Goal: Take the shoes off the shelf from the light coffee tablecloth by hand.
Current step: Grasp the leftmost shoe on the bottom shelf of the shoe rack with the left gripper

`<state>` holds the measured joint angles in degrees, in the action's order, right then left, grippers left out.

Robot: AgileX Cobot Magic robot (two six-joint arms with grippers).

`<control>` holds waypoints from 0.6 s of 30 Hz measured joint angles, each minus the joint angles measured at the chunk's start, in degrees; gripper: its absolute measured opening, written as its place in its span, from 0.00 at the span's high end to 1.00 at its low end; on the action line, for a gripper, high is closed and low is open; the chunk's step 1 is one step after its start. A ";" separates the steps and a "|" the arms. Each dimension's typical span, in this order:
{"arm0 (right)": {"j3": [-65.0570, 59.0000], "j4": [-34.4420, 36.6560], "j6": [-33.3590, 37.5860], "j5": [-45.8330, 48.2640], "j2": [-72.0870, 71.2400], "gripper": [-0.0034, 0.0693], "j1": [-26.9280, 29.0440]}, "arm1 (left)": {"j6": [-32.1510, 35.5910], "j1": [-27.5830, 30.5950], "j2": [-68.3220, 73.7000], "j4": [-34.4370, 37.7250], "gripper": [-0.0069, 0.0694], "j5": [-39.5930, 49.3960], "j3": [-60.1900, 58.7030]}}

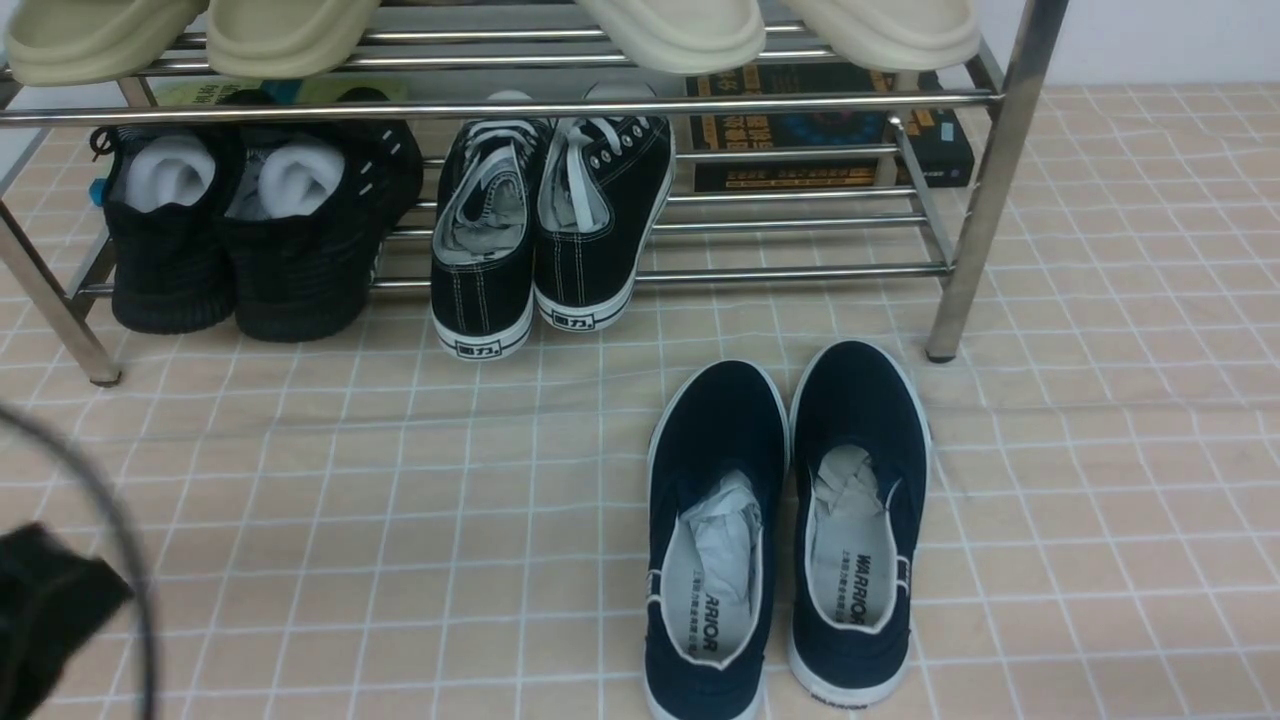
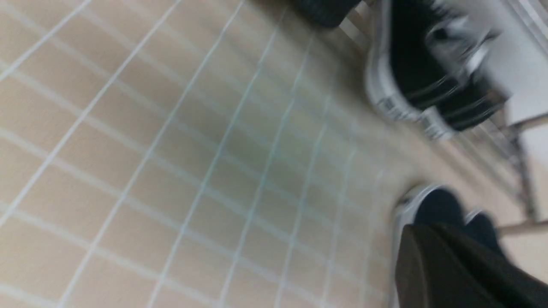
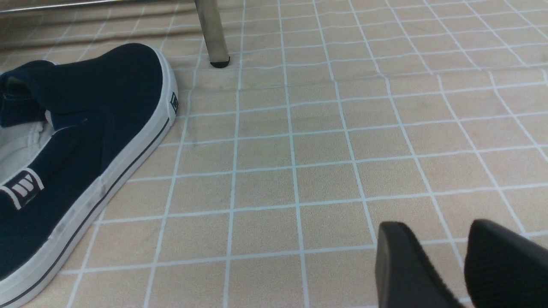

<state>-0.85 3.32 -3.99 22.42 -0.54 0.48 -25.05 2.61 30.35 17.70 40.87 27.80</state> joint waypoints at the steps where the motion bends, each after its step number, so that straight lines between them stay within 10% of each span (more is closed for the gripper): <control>1: 0.00 0.00 0.00 0.00 0.00 0.63 0.00 | 1.21 0.00 3.39 -0.68 0.91 1.49 1.25; 9: 0.00 0.00 0.00 0.00 0.00 0.63 0.00 | 6.65 0.00 23.92 -10.22 0.90 9.44 19.45; 18: 0.00 0.00 0.00 0.00 0.00 0.62 0.00 | -11.80 0.00 40.01 -28.06 0.75 9.44 38.63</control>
<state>-0.85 3.32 -3.99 22.42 -0.54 0.48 -36.85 2.61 70.35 -10.37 50.31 66.43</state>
